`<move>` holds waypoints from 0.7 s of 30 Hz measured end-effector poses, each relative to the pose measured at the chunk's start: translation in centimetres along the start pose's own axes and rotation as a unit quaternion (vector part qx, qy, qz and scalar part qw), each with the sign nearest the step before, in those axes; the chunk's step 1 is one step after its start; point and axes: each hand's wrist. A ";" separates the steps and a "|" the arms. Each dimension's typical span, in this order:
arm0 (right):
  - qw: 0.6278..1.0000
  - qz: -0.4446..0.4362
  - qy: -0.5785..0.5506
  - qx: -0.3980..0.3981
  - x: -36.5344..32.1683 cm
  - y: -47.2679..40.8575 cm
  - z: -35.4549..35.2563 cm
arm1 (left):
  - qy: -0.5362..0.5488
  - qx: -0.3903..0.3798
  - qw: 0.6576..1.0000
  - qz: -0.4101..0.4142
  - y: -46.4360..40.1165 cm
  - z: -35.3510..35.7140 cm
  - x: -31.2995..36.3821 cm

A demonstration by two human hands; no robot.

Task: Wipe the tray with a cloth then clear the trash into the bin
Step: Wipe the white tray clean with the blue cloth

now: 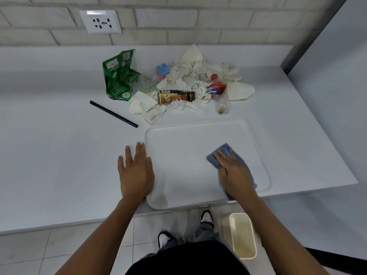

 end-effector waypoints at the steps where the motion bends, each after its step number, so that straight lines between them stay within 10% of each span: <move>1: 1.000 -0.008 0.003 0.002 -0.7 -1.1 0.2 | 0.001 0.003 1.000 -0.002 0.0 0.0 0.1; 9: 0.995 -0.100 -0.010 -0.016 -6.5 0.7 3.7 | 0.001 0.005 1.000 -0.002 -0.3 0.2 -0.3; 15: 0.995 0.089 0.020 0.045 2.4 1.6 0.3 | -0.004 0.006 1.000 0.002 -0.3 0.1 -0.3; 21: 0.995 0.063 -0.001 0.079 4.5 -2.1 -0.2 | -0.006 -0.005 1.000 0.014 -0.5 -0.1 -0.4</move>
Point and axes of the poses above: each hand's wrist, its own y-axis away from the middle knuckle, its own z-axis out of the palm, x = y × z, and after that the axes turned 3 degrees about y, right-handed
